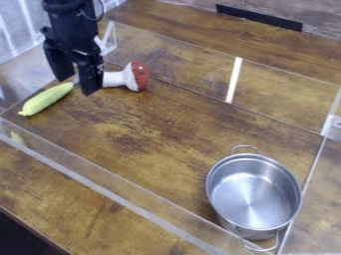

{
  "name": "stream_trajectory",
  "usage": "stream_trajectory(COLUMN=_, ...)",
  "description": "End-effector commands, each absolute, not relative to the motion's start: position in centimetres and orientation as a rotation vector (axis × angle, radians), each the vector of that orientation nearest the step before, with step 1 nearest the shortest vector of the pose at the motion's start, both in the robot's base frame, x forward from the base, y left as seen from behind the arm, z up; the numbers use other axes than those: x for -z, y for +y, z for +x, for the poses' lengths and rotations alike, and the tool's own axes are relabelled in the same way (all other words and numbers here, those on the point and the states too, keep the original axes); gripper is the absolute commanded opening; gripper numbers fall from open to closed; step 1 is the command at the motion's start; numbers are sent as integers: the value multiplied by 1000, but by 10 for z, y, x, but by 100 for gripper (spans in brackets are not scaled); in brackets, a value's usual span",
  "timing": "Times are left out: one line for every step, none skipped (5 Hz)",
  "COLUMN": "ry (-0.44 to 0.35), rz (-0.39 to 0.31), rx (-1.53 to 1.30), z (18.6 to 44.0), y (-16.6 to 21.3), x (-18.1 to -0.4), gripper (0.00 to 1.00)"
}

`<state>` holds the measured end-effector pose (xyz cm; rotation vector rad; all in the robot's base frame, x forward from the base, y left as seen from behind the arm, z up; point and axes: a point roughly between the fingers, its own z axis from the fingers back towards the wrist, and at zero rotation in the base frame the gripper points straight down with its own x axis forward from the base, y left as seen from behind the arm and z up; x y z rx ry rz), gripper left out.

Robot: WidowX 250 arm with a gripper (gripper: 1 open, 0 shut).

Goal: Move the green spoon to the right

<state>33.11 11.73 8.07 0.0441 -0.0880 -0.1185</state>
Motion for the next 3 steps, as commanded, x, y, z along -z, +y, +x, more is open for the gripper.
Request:
stream_trajectory(ry=-153, rz=64, rx=119, z=340, y=129, x=-86, gripper=100)
stream_trajectory(ry=-169, rz=66, rx=140, z=347, y=134, x=-82, gripper=100)
stream_trajectory(ry=-184, rz=71, rx=150, z=354, y=138, x=-80, gripper=100)
